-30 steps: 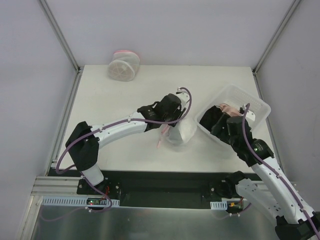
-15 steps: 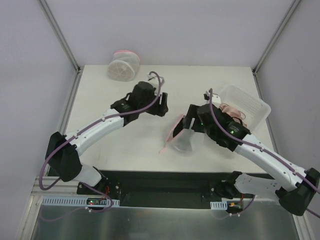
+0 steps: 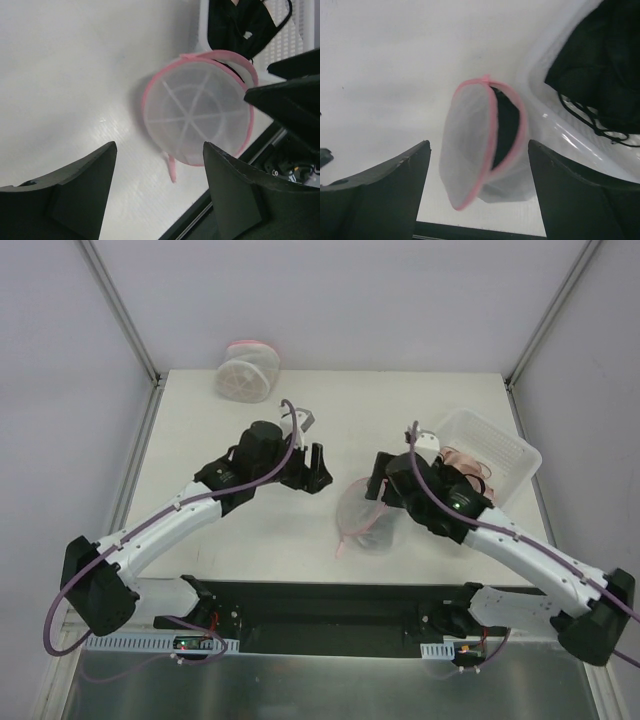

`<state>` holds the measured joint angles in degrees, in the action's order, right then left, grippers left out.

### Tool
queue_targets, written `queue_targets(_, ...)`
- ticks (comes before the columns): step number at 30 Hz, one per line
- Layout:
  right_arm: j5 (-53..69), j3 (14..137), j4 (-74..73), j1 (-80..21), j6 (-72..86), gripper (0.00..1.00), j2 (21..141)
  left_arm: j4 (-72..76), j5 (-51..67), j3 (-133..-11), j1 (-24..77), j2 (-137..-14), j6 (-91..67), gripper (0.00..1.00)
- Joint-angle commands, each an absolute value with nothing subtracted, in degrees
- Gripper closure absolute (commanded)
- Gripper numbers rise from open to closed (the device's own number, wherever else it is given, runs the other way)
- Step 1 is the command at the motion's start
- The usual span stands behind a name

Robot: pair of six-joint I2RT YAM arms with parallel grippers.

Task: Unzip the laundry bag and remove the bra

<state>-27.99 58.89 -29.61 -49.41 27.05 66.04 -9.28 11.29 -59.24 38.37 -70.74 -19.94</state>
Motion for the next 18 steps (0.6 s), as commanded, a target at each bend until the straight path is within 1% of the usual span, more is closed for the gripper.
queue_targets(1,-38.04,53.54,-35.58,-49.31,29.97,0.17,52.14,-8.44,6.71,-59.15,48.23,-69.61,-16.62,0.31)
queue_targets(3,-40.94,50.38,-37.87,-48.70,31.63,0.14,48.19,-8.53,2.03,-61.08,51.93,-71.80,-16.87,0.32)
queue_targets(4,-41.04,49.49,-39.36,-47.47,31.99,0.14,45.12,-8.44,0.28,-61.69,55.16,-72.76,-17.31,0.32)
queue_targets(5,-40.96,48.70,-40.07,-46.68,32.25,0.14,43.52,-8.44,-3.91,-62.66,56.59,-74.77,-17.14,0.31)
queue_targets(7,-39.82,47.73,-42.00,-44.40,32.17,0.14,40.10,-8.61,-8.24,-63.63,60.10,-76.98,-15.83,0.29)
queue_targets(8,-39.90,47.72,-42.62,-43.95,32.08,0.14,39.38,-8.44,-9.13,-64.50,60.55,-78.73,-15.65,0.28)
queue_targets(11,-40.95,48.25,-44.64,-43.42,31.91,0.13,38.06,-8.35,-4.32,-67.05,61.43,-82.16,-17.48,0.27)
queue_targets(12,-41.22,48.51,-44.91,-43.42,31.82,0.13,38.14,-8.35,-4.31,-67.76,62.13,-83.05,-17.84,0.26)
queue_targets(16,-40.78,49.04,-45.44,-43.33,32.17,0.13,39.20,-8.61,-11.84,-70.84,65.65,-87.53,-16.88,0.24)
queue_targets(18,-40.00,49.22,-45.09,-43.33,32.17,0.13,39.90,-8.70,-14.14,-71.54,65.83,-89.47,-17.31,0.26)
